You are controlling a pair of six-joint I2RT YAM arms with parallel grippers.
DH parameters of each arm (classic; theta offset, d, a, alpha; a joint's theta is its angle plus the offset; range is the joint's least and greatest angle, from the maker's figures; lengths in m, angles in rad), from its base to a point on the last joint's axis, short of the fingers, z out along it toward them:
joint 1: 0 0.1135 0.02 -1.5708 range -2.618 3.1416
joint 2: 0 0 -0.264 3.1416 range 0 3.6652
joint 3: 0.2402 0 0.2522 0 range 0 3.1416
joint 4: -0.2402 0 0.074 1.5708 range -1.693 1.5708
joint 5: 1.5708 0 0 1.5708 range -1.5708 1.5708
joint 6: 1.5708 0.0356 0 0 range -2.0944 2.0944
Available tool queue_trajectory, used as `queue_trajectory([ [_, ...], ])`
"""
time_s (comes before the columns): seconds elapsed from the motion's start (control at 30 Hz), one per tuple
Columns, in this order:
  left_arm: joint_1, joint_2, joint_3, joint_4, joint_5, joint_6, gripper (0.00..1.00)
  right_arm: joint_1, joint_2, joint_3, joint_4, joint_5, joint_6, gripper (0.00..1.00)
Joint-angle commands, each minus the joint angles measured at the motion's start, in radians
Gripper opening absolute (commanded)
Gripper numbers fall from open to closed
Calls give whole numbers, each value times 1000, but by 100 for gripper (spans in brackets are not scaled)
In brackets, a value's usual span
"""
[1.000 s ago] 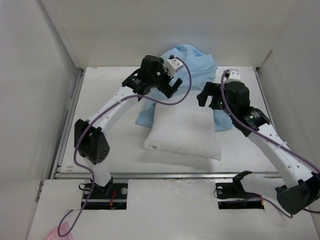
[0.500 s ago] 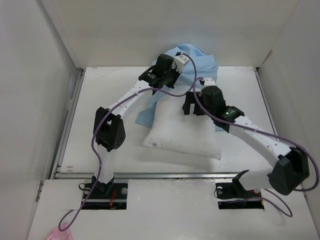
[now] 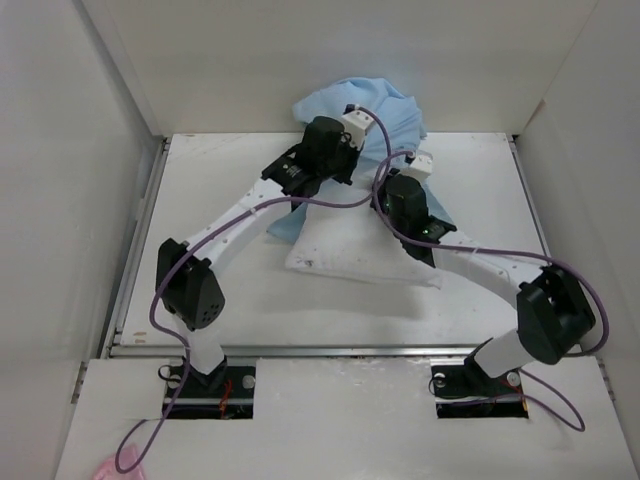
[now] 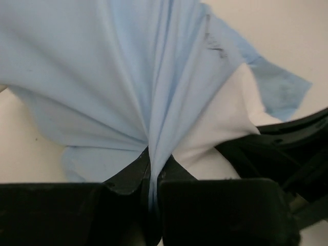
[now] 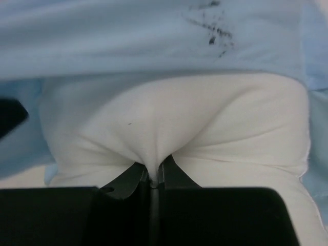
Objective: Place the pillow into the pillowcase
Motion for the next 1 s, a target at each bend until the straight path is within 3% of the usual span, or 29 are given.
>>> queue_trajectory([
  [0.0, -124, -169, -9, 29, 59, -94, 0, 2, -101, -36, 573, 274, -32, 0],
  [0.1, -189, -233, -67, 18, 28, -130, 0, 2, -119, -88, 792, 344, -89, 0],
  [0.27, -235, -336, -182, -45, 14, -257, 0, 2, -110, -122, 975, 429, -141, 0],
  [0.57, -316, -482, -258, -178, 166, -395, 0, -7, 145, -88, 1239, 593, -208, 0],
  [0.7, -327, -494, -287, -198, 259, -429, 0, 11, 253, -39, 1291, 645, -209, 0],
  [0.83, -327, -494, -337, -207, 238, -475, 0, 12, 279, -5, 1250, 670, -209, 0],
  [0.97, -292, -494, -414, -198, 127, -504, 0, 12, 244, -27, 1117, 506, -179, 1],
])
